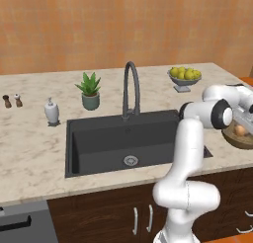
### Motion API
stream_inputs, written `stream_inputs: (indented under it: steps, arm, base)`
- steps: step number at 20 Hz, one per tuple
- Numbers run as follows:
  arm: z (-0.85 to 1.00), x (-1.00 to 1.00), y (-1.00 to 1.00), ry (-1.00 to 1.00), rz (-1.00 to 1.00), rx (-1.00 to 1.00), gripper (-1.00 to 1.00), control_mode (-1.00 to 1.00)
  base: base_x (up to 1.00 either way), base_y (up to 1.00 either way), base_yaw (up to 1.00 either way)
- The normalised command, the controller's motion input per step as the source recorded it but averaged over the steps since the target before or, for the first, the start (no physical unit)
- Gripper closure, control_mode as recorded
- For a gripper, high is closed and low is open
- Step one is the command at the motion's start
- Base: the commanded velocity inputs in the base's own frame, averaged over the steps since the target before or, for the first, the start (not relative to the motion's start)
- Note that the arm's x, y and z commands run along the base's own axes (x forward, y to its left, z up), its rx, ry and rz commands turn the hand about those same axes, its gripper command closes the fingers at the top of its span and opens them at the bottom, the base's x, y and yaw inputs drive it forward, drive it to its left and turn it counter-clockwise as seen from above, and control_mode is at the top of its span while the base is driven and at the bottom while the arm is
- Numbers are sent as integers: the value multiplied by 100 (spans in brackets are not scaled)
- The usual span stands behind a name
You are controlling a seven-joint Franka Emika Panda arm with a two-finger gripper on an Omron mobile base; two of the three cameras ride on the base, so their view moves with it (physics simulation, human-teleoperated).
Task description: Pick the squash from the sink and place it in the bowl. Then pick the bowl and place it in the microwave. Then close the microwave door and press the start button.
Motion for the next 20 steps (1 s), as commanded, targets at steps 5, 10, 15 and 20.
stream_inputs:
  steps: [5, 10, 15, 20]
  arm:
    - [-25, 19, 5, 13, 0, 7, -100, -100]
    - [-63, 0, 61, -2, 0, -4, -100, -100]
    - [-3, -6, 54, -11, -1, -14, -100, -100]
    - [33, -38, 20, -17, -10, -27, -100, -100]
  base:
    - [0, 0, 0]
    - [0, 0, 0]
    - [0, 0, 0]
    - [0, 0, 0]
